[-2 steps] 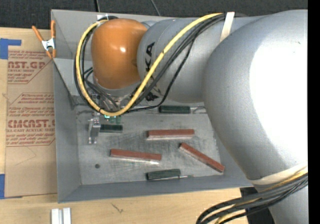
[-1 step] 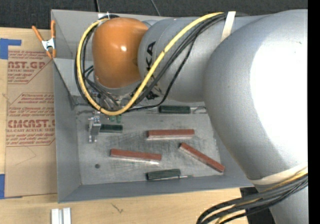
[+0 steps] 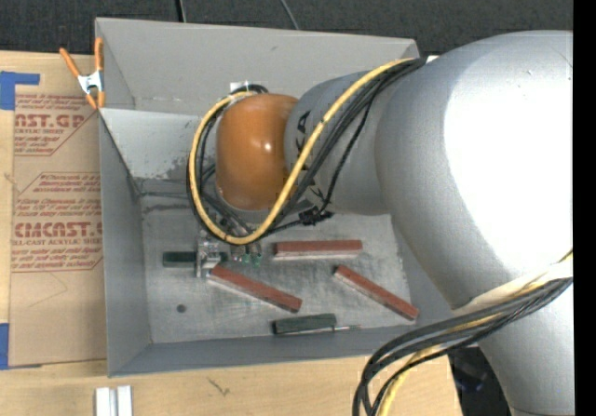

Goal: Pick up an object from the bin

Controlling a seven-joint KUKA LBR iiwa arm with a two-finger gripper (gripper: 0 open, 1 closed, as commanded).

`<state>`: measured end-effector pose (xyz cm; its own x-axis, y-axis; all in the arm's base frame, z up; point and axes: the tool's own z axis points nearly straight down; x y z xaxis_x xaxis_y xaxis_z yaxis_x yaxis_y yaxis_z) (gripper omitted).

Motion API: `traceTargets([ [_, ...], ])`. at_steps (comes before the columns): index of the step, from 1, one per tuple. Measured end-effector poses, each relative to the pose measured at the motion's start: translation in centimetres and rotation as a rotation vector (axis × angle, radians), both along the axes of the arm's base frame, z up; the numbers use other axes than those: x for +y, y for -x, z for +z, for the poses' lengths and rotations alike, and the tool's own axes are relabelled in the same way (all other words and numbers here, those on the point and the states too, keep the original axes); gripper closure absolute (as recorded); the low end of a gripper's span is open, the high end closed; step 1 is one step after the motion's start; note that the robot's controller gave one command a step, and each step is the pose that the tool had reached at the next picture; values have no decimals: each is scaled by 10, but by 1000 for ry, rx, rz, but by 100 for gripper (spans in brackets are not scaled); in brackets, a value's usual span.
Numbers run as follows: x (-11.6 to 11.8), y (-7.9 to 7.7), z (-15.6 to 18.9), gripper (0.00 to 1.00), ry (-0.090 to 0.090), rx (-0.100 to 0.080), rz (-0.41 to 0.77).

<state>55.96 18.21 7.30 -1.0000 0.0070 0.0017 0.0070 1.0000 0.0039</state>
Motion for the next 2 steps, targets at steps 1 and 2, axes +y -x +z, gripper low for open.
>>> traceTargets([
  [1, -2, -2, -1, 0, 0, -10, -3],
  [2, 0, 0, 0, 100, 0, 0, 0],
])
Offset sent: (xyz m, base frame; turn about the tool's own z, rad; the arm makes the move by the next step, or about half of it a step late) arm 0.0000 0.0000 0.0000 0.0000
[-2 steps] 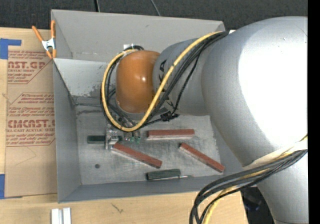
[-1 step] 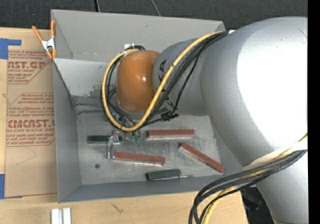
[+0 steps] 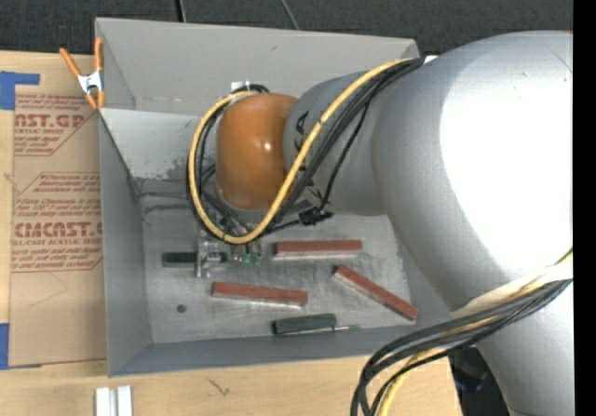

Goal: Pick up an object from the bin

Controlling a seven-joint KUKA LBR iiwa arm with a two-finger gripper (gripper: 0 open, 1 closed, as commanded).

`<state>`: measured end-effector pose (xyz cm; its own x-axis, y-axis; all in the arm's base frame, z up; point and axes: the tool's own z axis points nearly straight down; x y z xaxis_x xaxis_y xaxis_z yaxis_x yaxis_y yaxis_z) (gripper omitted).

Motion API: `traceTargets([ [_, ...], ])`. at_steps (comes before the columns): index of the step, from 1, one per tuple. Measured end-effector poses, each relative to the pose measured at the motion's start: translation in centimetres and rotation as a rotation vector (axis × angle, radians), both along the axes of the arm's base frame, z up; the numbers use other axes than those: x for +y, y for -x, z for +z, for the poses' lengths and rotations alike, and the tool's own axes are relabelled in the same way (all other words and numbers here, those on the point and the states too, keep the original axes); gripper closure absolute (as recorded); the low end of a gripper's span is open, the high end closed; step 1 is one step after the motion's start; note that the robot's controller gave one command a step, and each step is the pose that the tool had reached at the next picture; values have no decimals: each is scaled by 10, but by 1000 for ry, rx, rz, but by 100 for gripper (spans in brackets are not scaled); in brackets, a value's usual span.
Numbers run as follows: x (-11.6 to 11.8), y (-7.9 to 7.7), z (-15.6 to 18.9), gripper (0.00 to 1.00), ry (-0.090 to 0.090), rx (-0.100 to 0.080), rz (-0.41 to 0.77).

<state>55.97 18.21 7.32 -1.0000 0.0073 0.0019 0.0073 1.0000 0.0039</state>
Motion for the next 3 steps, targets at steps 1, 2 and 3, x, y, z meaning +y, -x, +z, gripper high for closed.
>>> traceTargets([
  [1, 0, 0, 0, 100, 0, -1, 0],
  [2, -4, 4, 44, 100, 4, 1, 28],
  [3, -8, -4, 72, 100, 1, -7, 19],
])
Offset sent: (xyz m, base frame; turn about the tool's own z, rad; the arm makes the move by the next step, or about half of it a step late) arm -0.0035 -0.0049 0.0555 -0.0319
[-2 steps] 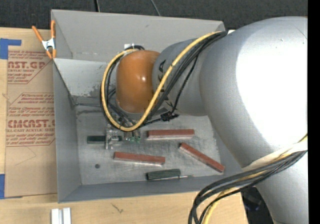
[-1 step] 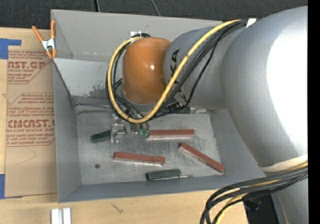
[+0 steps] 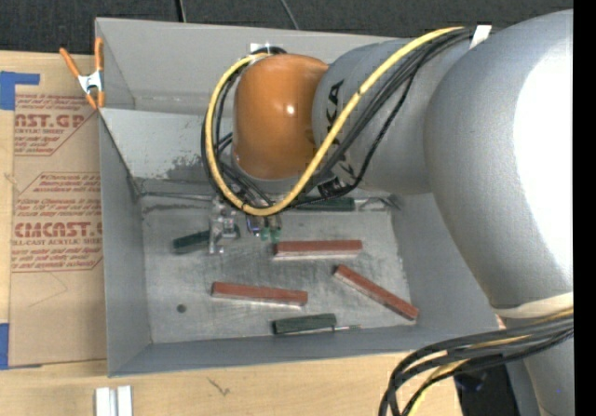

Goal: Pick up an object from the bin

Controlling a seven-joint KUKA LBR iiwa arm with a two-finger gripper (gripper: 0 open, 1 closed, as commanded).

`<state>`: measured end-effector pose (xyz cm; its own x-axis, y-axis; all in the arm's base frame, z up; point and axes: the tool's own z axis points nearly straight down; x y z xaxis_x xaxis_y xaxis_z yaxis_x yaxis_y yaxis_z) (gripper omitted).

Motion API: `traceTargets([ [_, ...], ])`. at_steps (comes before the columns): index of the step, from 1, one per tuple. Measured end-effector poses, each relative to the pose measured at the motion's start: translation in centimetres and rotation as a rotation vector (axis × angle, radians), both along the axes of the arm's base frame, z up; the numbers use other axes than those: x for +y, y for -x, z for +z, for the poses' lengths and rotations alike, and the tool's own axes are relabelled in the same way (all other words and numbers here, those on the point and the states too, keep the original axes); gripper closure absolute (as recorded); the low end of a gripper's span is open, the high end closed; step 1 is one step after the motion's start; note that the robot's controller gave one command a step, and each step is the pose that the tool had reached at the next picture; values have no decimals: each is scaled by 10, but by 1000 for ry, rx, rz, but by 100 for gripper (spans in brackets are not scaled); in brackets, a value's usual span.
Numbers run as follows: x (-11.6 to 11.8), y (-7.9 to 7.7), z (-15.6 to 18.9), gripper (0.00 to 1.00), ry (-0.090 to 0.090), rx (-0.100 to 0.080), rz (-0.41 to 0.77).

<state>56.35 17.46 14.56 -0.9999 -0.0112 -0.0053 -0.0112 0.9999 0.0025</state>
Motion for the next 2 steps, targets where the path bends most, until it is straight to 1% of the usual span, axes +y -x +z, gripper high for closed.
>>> traceTargets([
  [1, -2, -5, -11, 100, 1, 4, -44],
  [2, -6, -18, 45, 100, 2, 0, 4],
])
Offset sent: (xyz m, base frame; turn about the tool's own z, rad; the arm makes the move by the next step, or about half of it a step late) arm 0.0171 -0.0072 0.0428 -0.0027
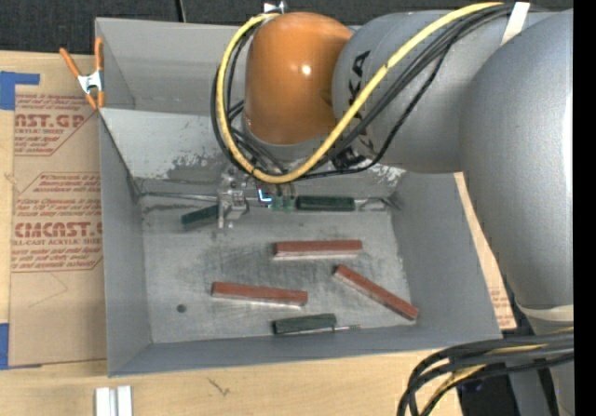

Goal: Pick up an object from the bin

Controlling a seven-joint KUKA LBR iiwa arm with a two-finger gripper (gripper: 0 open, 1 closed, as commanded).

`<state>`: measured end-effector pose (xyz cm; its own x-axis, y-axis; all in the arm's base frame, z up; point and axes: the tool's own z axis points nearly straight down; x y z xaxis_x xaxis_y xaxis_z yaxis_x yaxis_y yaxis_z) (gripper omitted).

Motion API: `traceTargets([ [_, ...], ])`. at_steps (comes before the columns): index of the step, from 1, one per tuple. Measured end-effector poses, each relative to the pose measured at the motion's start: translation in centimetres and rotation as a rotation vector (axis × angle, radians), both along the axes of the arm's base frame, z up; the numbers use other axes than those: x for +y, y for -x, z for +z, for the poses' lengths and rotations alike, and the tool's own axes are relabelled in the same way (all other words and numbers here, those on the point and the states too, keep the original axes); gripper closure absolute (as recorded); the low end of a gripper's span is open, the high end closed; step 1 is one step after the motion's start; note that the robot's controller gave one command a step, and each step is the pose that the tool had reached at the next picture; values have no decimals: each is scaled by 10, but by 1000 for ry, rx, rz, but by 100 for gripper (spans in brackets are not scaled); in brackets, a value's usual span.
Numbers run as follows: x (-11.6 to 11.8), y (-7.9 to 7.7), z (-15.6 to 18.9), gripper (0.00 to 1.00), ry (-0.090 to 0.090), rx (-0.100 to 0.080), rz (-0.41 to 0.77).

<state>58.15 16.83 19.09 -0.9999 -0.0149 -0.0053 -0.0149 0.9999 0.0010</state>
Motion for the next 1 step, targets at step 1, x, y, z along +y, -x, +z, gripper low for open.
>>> traceTargets([
  [1, 6, 17, 42, 100, 1, 6, -9],
])
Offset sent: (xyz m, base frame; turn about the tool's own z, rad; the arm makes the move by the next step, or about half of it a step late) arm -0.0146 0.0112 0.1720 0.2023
